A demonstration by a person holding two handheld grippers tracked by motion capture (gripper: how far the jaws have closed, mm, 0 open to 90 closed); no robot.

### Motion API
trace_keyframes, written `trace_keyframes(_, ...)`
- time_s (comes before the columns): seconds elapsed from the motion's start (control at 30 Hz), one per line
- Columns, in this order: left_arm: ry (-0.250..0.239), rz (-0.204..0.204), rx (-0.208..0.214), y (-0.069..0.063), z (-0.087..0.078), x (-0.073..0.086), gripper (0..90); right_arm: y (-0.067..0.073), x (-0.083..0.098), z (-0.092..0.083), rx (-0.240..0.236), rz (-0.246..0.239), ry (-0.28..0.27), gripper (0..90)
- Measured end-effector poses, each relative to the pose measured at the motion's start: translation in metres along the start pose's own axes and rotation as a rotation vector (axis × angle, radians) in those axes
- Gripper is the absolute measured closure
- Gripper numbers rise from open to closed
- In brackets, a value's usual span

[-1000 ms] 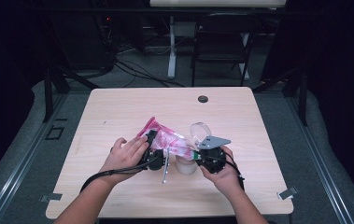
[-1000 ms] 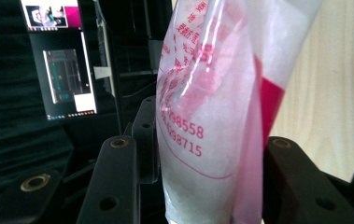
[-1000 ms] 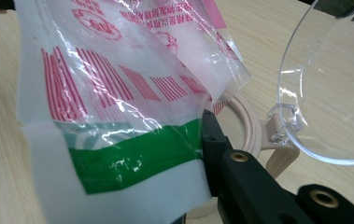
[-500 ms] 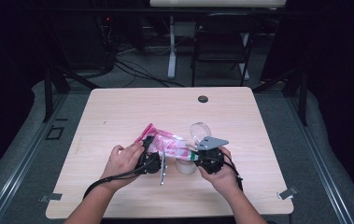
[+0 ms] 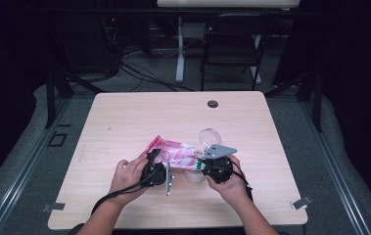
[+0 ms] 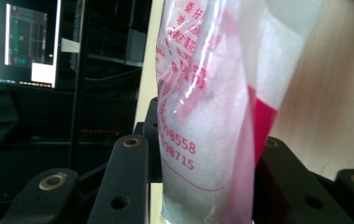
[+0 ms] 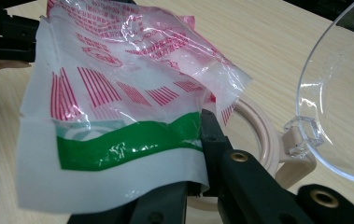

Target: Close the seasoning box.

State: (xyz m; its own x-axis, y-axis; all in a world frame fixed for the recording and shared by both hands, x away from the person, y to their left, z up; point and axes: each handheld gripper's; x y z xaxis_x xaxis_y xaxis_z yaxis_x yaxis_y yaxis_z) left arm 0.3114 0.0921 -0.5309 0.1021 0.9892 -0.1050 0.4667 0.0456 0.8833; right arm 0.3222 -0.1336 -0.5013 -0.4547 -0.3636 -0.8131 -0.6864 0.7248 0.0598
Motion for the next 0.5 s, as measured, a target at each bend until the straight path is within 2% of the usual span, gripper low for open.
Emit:
trace_keyframes(0.13,-0.016,-0.029,0.038,-0.0018,0.0009,0.0035,70.7,0.0013,0.0002,0.0007,0.0,-0.007,-0.003,90.0)
trace_keyframes(0.17,-0.008,-0.023,0.045,-0.0013,0.0005,0.0039,70.9,0.0017,0.0001,0.0004,0.002,-0.009,-0.004,90.0)
trace_keyframes(0.3,-0.028,-0.055,0.061,-0.003,0.003,0.005,71.6,0.0021,-0.0001,0.0004,0.0,-0.007,-0.008,90.0)
trace_keyframes(0.5,-0.029,-0.06,0.073,-0.0064,0.0034,0.0052,71.4,0.0029,-0.0003,0.0006,-0.003,-0.008,-0.009,90.0)
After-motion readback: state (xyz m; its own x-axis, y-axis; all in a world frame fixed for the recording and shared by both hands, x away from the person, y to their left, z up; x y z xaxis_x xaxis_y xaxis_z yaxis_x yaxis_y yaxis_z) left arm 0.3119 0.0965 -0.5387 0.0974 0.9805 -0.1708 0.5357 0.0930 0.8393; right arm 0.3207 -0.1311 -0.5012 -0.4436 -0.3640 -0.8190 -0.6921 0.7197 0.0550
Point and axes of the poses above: each handheld gripper's, and its own axes: z roughly forward along the jaws, x roughly out of its underside, y roughly to its left, and after that the axes turned 7 degrees about z, right-handed
